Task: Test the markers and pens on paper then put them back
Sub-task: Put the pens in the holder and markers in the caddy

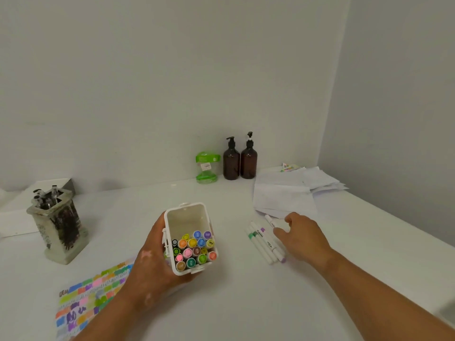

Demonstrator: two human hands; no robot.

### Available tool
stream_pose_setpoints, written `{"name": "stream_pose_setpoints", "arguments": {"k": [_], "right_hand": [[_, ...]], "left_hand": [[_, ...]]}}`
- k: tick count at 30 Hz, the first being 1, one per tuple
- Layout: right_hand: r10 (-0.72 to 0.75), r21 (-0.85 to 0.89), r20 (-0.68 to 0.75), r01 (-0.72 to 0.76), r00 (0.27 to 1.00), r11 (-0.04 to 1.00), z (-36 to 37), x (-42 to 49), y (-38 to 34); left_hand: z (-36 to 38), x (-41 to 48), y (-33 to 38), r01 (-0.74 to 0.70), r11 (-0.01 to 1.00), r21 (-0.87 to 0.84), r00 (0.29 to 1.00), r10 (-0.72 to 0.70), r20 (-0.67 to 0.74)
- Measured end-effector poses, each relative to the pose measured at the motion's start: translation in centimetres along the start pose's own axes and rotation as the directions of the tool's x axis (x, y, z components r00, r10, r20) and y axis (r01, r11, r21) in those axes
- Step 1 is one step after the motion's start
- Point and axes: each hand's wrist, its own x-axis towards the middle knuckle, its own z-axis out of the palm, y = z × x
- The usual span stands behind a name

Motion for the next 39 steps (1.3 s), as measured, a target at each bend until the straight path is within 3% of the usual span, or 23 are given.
{"name": "stream_pose_setpoints", "arguments": {"k": [5, 11, 18, 24, 28, 32, 39], "right_hand": [[-0.013, -0.133, 0.156, 0.034, 0.988, 0.991, 1.9, 1.4, -0.3], [-0.029, -0.26, 0.173, 0.074, 0.985, 0.963, 4.6, 2.3, -1.9], [-0.048, -0.286, 0.226, 0.113, 0.973, 0.951, 5.3, 2.4, -3.1], [-0.06, -0.351, 0.156, 0.112, 0.986, 0.93, 4.9, 2.2, -2.8], [-0.013, -0.304, 0.05, 0.028, 0.999, 0.952, 2.3, 3.4, -1.4], [0.056, -0.363, -0.043, -0.068, 0.998, 0.929, -1.1, 4.9, 1.3], [0.079, -0.417, 0.001, -0.072, 0.997, 0.906, -0.2, 5.5, 3.9]], "left_hand": [[1.2, 0.6, -0.4, 0.008, 0.999, -0.038, 1.0, -0.008, 0.017], [1.1, 0.6, -1.0, -0.011, 0.999, -0.037, 1.0, 0.012, 0.005], [1.0, 0.8, -1.3, -0.038, 0.998, -0.059, 0.999, 0.039, 0.015], [0.9, 0.7, -1.1, -0.027, 0.993, -0.116, 1.0, 0.028, 0.007], [1.1, 0.4, -1.0, -0.035, 0.992, -0.123, 0.999, 0.035, -0.001], [1.4, 0.3, -1.3, -0.017, 0.986, -0.164, 0.999, 0.023, 0.033], [1.0, 0.2, -0.9, 0.038, 0.986, -0.163, 0.999, -0.033, 0.038]]}}
